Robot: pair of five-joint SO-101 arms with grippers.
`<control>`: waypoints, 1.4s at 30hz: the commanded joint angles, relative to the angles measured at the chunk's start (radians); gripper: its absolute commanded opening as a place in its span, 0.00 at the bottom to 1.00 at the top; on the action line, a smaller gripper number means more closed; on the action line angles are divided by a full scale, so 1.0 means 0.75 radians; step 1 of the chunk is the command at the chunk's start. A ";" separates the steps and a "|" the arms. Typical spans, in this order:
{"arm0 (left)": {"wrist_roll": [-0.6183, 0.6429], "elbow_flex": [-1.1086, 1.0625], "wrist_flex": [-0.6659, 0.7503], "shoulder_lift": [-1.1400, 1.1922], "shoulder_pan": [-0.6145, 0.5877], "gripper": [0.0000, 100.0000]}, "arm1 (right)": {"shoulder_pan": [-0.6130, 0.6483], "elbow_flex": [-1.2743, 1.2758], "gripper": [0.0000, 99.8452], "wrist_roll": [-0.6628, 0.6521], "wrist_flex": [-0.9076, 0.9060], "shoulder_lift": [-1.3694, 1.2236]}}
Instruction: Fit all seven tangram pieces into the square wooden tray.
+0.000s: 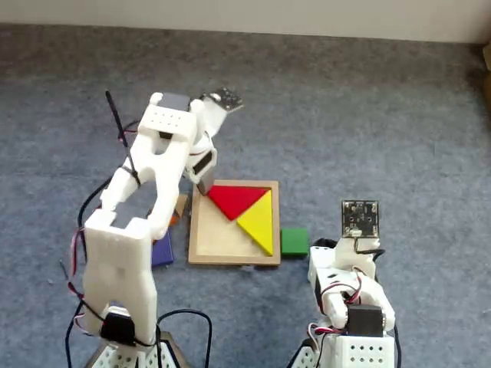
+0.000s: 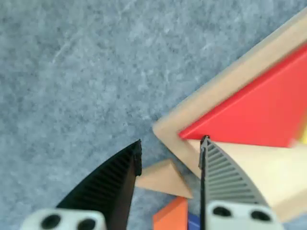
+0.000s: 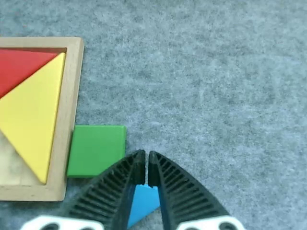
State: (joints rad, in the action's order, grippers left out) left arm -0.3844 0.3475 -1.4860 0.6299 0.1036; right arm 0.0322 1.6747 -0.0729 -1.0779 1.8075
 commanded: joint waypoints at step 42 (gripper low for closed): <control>-0.170 -0.981 0.225 -0.762 -0.343 0.28 | -0.017 0.122 0.03 -0.014 0.015 0.007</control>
State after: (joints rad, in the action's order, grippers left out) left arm -0.5025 -0.3291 -1.4108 0.1036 -0.1250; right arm 0.0322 1.6747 -0.0729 -1.0779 1.8075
